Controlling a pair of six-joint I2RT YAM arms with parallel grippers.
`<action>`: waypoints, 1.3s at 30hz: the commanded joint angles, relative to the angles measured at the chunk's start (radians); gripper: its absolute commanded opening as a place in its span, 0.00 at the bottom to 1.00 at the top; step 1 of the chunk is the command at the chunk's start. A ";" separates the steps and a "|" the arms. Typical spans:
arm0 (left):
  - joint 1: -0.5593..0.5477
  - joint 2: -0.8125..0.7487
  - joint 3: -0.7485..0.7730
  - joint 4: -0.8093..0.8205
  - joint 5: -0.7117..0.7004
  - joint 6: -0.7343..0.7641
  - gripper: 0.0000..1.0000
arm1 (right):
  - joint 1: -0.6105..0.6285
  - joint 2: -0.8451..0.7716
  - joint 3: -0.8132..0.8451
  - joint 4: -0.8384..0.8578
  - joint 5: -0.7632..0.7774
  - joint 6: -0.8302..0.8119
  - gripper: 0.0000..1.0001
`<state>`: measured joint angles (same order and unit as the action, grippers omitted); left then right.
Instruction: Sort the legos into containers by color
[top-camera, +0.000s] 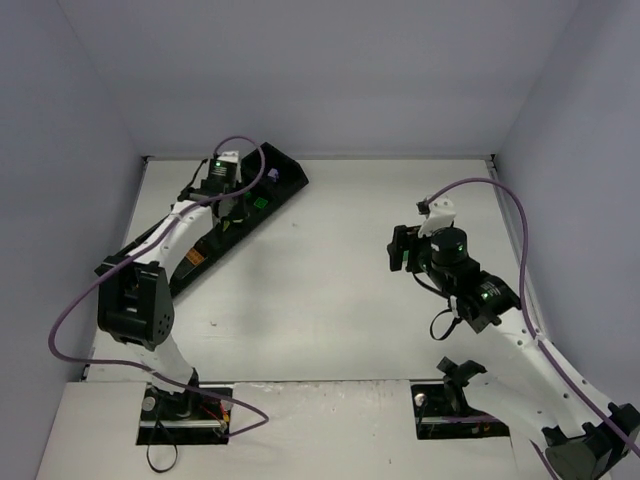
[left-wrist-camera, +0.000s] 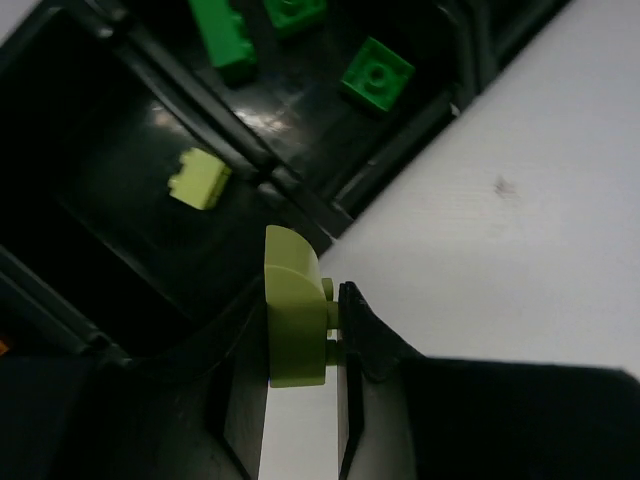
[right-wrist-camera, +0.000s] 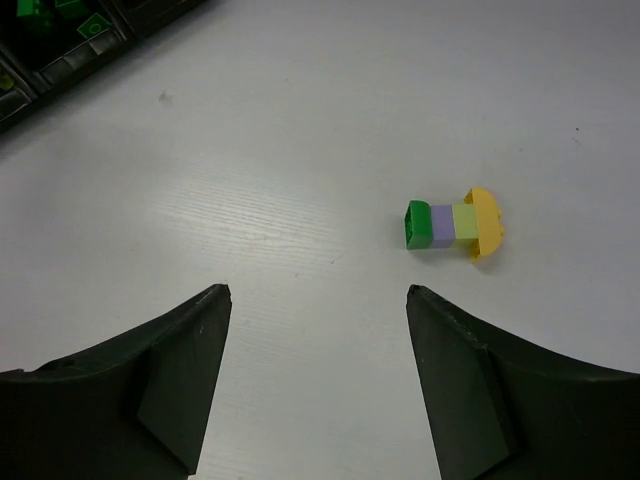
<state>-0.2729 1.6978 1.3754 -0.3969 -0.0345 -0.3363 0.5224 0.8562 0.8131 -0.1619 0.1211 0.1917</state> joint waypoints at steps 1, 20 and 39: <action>0.069 -0.017 0.048 -0.005 -0.030 0.022 0.07 | -0.007 0.029 0.020 0.042 0.074 0.057 0.67; 0.207 0.120 0.189 -0.026 0.001 0.026 0.52 | -0.168 0.312 0.106 0.042 0.112 0.210 0.65; -0.071 -0.340 -0.104 -0.076 0.140 -0.089 0.58 | -0.259 0.741 0.258 -0.073 0.248 0.747 0.61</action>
<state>-0.3416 1.4288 1.2861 -0.4736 0.0807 -0.3904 0.2680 1.5978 1.0233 -0.2005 0.2806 0.7731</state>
